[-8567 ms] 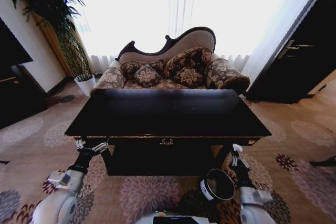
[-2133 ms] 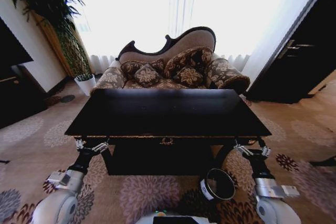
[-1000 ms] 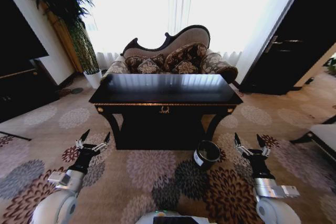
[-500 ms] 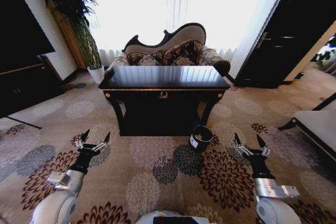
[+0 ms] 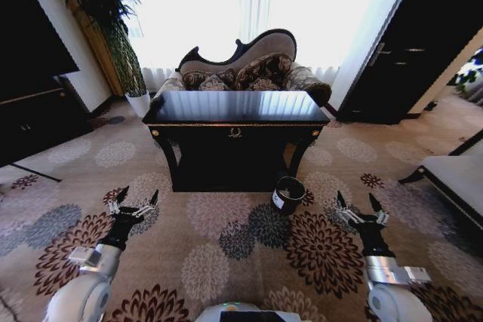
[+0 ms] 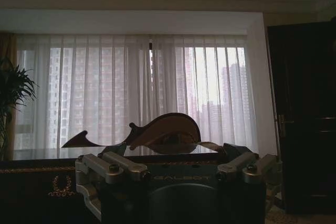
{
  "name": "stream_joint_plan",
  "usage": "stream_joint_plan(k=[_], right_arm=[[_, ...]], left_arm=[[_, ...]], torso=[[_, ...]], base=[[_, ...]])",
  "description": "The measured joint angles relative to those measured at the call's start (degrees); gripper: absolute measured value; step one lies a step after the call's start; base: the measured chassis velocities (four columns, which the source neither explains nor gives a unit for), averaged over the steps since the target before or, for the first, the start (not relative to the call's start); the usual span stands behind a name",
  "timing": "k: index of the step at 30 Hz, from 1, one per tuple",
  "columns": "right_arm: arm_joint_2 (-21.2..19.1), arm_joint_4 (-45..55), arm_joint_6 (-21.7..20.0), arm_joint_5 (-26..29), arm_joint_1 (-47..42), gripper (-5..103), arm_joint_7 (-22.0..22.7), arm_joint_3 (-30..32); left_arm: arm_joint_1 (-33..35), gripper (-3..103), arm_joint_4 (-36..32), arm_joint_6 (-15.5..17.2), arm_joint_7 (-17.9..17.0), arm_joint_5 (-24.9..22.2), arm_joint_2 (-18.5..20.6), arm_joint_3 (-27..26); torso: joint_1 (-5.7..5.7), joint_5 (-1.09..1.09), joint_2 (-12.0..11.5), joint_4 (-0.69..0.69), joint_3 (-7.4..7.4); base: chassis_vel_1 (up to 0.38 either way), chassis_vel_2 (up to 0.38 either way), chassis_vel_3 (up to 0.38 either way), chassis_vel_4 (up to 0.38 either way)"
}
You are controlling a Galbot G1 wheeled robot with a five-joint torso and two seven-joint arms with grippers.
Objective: Move to the front of the table and place the trash on the table into the trash bin.
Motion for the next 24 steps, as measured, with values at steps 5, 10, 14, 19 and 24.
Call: stream_joint_plan(k=[5,10,14,19,24], right_arm=[[0.0,0.0,0.0,0.0,-0.01,100,0.0,0.0],[0.0,0.0,0.0,0.0,-0.01,100,0.0,0.0],[0.0,0.0,0.0,0.0,-0.01,100,0.0,0.0],[0.0,0.0,0.0,0.0,-0.01,100,0.0,0.0],[0.0,0.0,0.0,0.0,-0.01,100,0.0,0.0]], left_arm=[[0.0,100,0.0,0.0,0.0,0.0,0.0,0.0],[0.0,100,0.0,0.0,0.0,0.0,0.0,0.0],[0.0,100,0.0,0.0,0.0,0.0,0.0,0.0],[0.0,100,0.0,0.0,0.0,0.0,0.0,0.0],[0.0,100,0.0,0.0,0.0,0.0,0.0,0.0]], torso=[[0.01,0.0,0.0,0.0,0.0],[0.01,0.0,0.0,0.0,0.01],[0.01,0.0,0.0,0.0,0.0],[0.01,0.0,0.0,0.0,0.0],[0.02,0.0,0.0,0.0,0.0]], base=[[0.075,-0.071,-0.07,0.071],[0.061,-0.082,-0.071,0.069],[0.087,-0.071,-0.059,0.087],[0.086,-0.079,-0.083,0.082],[0.075,-0.066,-0.075,0.086]])
